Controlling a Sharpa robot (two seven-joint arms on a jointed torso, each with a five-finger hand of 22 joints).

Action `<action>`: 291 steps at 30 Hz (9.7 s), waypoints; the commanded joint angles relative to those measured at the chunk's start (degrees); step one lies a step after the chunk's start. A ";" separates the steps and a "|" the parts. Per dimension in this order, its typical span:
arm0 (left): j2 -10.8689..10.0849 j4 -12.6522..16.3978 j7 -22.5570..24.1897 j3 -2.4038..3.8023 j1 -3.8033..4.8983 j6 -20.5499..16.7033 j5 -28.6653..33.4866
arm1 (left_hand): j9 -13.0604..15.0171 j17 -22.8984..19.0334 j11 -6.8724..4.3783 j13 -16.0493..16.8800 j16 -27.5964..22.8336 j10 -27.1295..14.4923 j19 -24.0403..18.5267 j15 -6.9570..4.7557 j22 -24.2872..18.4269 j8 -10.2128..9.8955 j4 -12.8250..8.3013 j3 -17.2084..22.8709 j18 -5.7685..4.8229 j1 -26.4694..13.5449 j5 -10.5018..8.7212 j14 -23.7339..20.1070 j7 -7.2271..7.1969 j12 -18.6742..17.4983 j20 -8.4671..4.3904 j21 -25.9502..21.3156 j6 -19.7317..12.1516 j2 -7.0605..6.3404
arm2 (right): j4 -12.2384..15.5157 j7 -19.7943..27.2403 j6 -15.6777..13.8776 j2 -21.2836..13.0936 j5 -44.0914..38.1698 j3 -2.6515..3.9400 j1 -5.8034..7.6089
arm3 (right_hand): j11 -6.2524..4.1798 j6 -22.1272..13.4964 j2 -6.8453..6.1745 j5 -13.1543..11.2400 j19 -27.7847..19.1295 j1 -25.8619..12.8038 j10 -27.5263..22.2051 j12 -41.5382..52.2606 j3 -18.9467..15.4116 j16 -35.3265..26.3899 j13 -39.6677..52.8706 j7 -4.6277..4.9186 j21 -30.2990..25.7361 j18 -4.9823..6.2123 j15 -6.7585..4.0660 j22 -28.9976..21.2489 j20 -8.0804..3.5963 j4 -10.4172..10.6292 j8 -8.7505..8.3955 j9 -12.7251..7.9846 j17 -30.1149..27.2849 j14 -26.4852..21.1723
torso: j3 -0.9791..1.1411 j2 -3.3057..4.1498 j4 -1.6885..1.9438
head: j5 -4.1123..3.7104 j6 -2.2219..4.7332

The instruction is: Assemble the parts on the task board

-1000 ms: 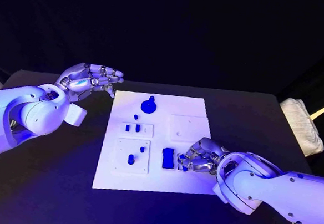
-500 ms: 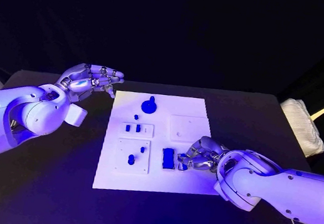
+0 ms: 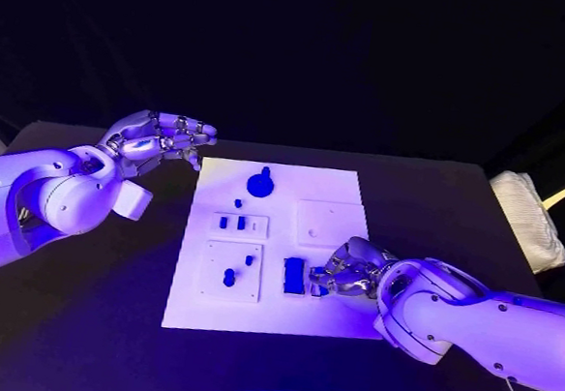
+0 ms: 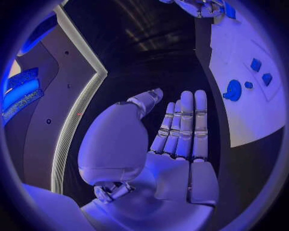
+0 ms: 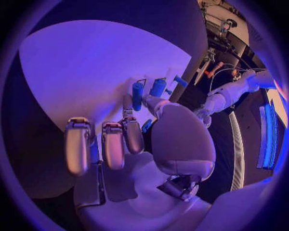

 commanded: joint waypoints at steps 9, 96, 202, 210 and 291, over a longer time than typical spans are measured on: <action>-0.02 0.19 -0.06 0.04 0.05 0.89 0.13 | 0.05 0.08 0.02 -0.09 0.33 -0.27 0.40 -0.06 -0.05 0.38 0.43 0.05 0.35 -0.17 0.30 -0.31 -0.03 0.27 0.15 -0.25 -0.03 0.31 | -0.04 0.15 1.20 0.36 -1.22 -0.01 -0.02 | 0.01 0.07 -0.50 -2.08 3.96 -1.35 1.49 -0.46 -2.03 0.17 8.31 0.44 -0.45 -0.58 -0.04 12.90 -0.05 0.99 -0.34 -0.16 9.80 5.04 | -0.03 -0.05 0.03 | 0.08 -0.11; -0.32 -0.18 -1.09 0.03 0.05 0.41 -0.02 | 0.03 0.12 0.02 -0.16 0.45 -0.43 0.55 -0.07 -0.25 0.53 0.74 0.21 0.36 -0.10 0.25 -0.43 -0.04 0.46 0.16 -0.52 -0.05 0.46 | 3.90 2.94 4.29 -3.59 -1.50 -0.04 -0.04 | -0.20 0.55 -0.77 -2.37 4.28 0.99 1.96 0.02 -2.62 0.50 8.99 0.23 0.49 -0.78 -0.23 13.24 -0.24 -2.70 -0.44 -0.30 10.48 5.19 | 0.03 -0.02 0.00 | 0.32 -0.32; -0.41 -0.21 -2.02 0.02 0.04 1.11 -0.09 | 0.04 0.14 0.02 -0.22 0.54 -0.52 0.71 -0.07 -0.37 0.69 0.92 0.34 0.36 0.02 0.23 -0.48 -0.05 0.65 0.15 -0.67 -0.02 0.53 | -0.74 5.56 5.18 -1.46 -1.72 -0.03 -0.13 | -0.36 0.73 0.38 0.50 4.35 3.97 2.09 0.08 -5.25 0.63 9.26 0.03 0.67 -0.82 -0.34 13.30 -0.32 -2.40 -0.68 -0.50 10.76 5.24 | -0.02 -0.04 0.01 | 0.72 -0.59; -0.35 -0.29 -1.82 0.02 0.03 1.09 -0.10 | 0.04 0.14 0.02 -0.22 0.54 -0.52 0.71 -0.07 -0.37 0.69 0.92 0.34 0.36 0.02 0.23 -0.48 -0.05 0.65 0.15 -0.67 -0.02 0.53 | -0.05 6.98 3.03 -2.06 -0.82 0.01 -0.09 | -0.19 0.55 0.17 0.22 4.23 3.20 1.95 -0.29 -5.77 0.52 9.11 0.26 0.17 -0.73 -0.24 13.18 -0.28 -1.80 -0.83 -0.58 10.57 5.20 | 0.01 -0.21 -0.09 | 0.69 -0.30; -0.23 -0.71 -1.85 -0.05 0.02 1.36 -0.09 | 0.03 0.16 0.03 -0.29 0.64 -0.58 0.86 -0.05 -0.50 0.83 1.28 0.39 0.36 -0.07 0.22 -0.52 -0.03 0.87 0.14 -0.83 -0.05 0.60 | 1.43 6.08 -1.07 1.84 -15.61 0.32 -0.29 | -0.79 1.94 -1.10 -3.65 4.42 9.64 2.85 1.99 -7.77 0.12 10.35 -0.46 0.82 -0.86 -0.72 13.34 -0.70 -3.62 -0.11 -0.94 9.91 5.09 | -0.02 -0.56 -0.29 | 0.94 -0.37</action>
